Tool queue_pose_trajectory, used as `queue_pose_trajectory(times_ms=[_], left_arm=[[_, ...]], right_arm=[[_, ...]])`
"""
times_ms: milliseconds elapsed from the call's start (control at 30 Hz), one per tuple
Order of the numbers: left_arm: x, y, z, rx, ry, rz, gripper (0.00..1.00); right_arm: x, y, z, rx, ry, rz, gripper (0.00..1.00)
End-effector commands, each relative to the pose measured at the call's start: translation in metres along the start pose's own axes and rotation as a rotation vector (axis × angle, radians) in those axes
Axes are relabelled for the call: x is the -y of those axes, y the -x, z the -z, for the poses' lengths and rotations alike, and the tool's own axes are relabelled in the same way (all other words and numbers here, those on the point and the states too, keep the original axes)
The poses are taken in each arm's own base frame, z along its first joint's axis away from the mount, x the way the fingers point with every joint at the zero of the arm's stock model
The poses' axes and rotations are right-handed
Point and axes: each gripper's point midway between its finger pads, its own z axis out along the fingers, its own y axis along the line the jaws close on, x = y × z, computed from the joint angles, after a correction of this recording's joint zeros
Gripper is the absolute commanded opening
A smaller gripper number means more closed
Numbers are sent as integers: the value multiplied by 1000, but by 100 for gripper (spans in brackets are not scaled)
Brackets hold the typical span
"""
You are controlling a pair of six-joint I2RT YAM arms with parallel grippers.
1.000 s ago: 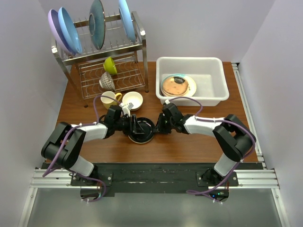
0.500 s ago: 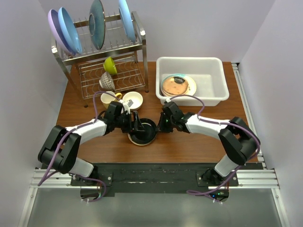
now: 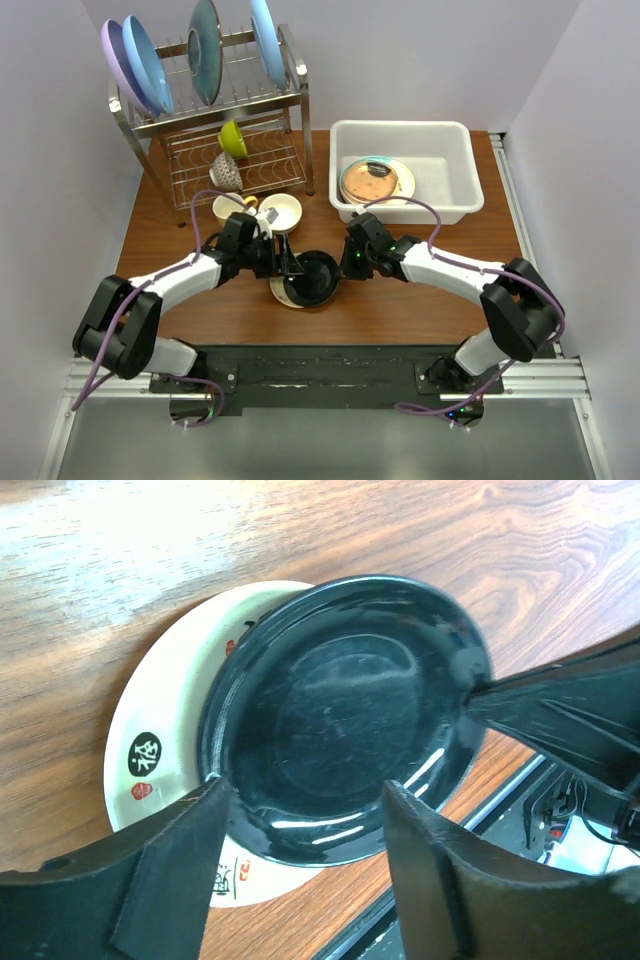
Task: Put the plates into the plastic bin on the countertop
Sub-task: Pick up the plate at the center of the board.
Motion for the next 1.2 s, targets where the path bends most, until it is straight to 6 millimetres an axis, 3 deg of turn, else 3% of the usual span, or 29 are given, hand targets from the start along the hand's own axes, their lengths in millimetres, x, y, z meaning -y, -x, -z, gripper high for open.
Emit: queue_pose_trajectory(times_ms=[0, 67, 300, 500, 600, 767, 833, 1067, 1167], left_arm=[[0, 7, -3, 19, -4, -28, 62], [-5, 5, -4, 20, 19, -20, 56], [-24, -7, -11, -25, 84, -8, 55], [-28, -21, -20, -64, 58, 14, 53], [-31, -28, -21, -85, 55, 23, 50], [-30, -26, -25, -77, 40, 20, 45], [-30, -27, -26, -79, 38, 19, 45], [-28, -26, -26, -77, 30, 15, 45], [-28, -26, -25, -75, 30, 14, 45]], right_arm=[[-2, 9, 13, 55, 9, 11, 1], [0, 8, 14, 56, 6, 9, 1], [3, 2, 10, 44, 5, 0, 3], [4, 0, 6, 40, 11, -9, 5], [5, -1, 5, 37, 5, -16, 11], [5, -3, 0, 41, 16, -38, 34], [2, -6, -5, 35, 51, -70, 38], [-13, -12, -15, -2, 123, -109, 35], [-17, -8, -13, 8, 139, -111, 12]])
